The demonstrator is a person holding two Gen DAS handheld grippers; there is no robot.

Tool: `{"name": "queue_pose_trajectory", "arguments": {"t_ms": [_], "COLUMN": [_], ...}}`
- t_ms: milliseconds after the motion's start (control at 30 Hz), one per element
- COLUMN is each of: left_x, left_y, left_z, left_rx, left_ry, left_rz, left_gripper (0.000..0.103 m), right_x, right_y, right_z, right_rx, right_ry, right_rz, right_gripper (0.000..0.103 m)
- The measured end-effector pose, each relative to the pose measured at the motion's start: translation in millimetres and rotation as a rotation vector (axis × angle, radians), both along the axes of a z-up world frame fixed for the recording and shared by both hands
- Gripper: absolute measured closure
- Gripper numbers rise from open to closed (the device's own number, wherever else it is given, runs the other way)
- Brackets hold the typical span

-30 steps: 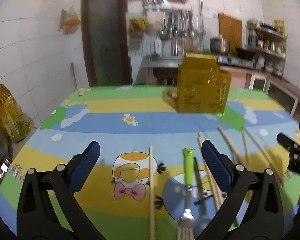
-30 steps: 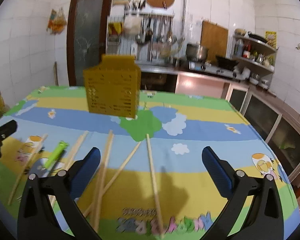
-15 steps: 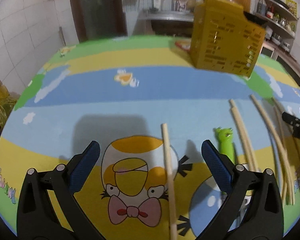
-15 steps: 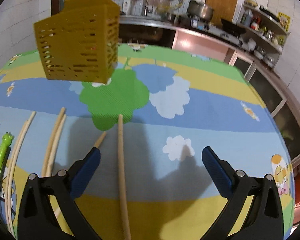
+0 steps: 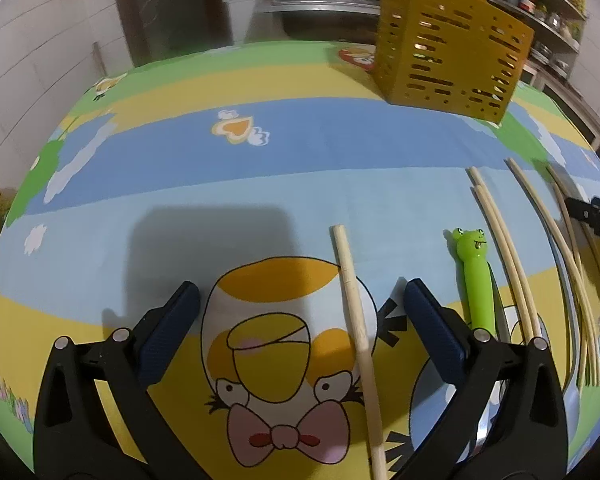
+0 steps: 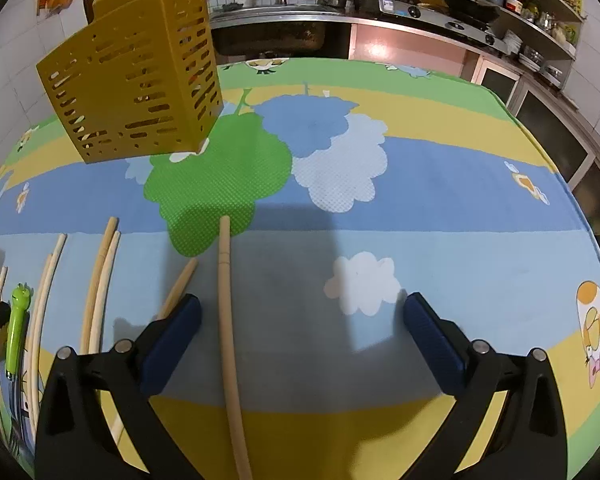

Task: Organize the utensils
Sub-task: 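Grasp a wooden chopstick with the right tool while the left tool grasps another chopstick, then carry both chopsticks over the yellow holder and open both tools to drop them in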

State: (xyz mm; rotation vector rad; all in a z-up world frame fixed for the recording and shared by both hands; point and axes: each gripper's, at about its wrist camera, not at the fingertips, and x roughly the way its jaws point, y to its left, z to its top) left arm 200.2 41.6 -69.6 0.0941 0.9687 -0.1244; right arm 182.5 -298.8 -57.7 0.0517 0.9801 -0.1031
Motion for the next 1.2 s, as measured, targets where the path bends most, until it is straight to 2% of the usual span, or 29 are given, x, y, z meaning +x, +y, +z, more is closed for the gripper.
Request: {"name": "queue_pose_trajectory", "arguments": {"t_ms": [100,133,200,267,300,333,433,567,633,667,767,833,933,1067,1200], "left_x": [0.1,-2.9,-5.9,-7.4,-7.2,-6.5,-4.3,0.4,2.8,3.5,3.5,1.8,-4.8,-20.3,-33.4], "left_y": [2.2,2.2,0.6,-0.4,-0.2,0.3,0.5,-8.6,-11.5,-11.8,-14.1,-14.5,-17.9,-27.8,-33.9], "left_z": [1.7,3.3,6.5,10.5,12.0,12.7,14.3,13.6,13.0,13.1,17.2,26.3,51.6,96.6,119.0], "left_rx": [-0.019,-0.026,-0.028,-0.038,-0.047,-0.054,-0.082,-0.061,-0.060,-0.059,-0.085,-0.109,-0.150,-0.199,-0.210], "left_ry": [0.008,0.002,-0.008,-0.006,0.003,0.009,0.039,0.065,0.071,0.071,0.064,0.030,-0.067,-0.258,-0.378], "left_rz": [0.024,0.046,0.054,0.057,0.061,0.065,0.080,0.072,0.073,0.075,0.072,0.074,0.076,0.068,0.063], "left_gripper": [0.006,0.011,0.023,0.045,0.051,0.060,0.070,0.097,0.098,0.098,0.099,0.099,0.099,0.099,0.099], "right_x": [-2.5,-5.5,-7.6,-8.5,-7.6,-6.3,-2.7,5.3,10.0,11.6,8.9,3.0,-13.3,-38.0,-58.1], "right_y": [3.7,7.5,10.6,14.7,16.2,19.7,26.6,31.0,30.0,28.3,25.0,23.8,23.1,23.6,27.8], "right_z": [1.4,2.3,4.4,7.3,8.7,10.4,11.9,12.8,12.9,13.9,19.1,26.2,50.5,87.0,109.6], "right_rx": [-0.022,-0.039,-0.044,-0.034,-0.030,-0.029,-0.052,-0.036,-0.013,0.007,0.035,0.049,0.072,0.082,0.058], "right_ry": [-0.016,-0.034,-0.054,-0.060,-0.058,-0.055,-0.049,-0.036,-0.037,-0.036,-0.070,-0.106,-0.212,-0.381,-0.504], "right_rz": [-0.013,-0.012,0.005,0.018,0.026,0.038,0.047,0.049,0.045,0.038,0.019,0.018,0.017,0.004,0.002], "right_gripper": [0.005,0.007,0.022,0.036,0.047,0.051,0.061,0.078,0.086,0.095,0.097,0.097,0.097,0.097,0.097]}}
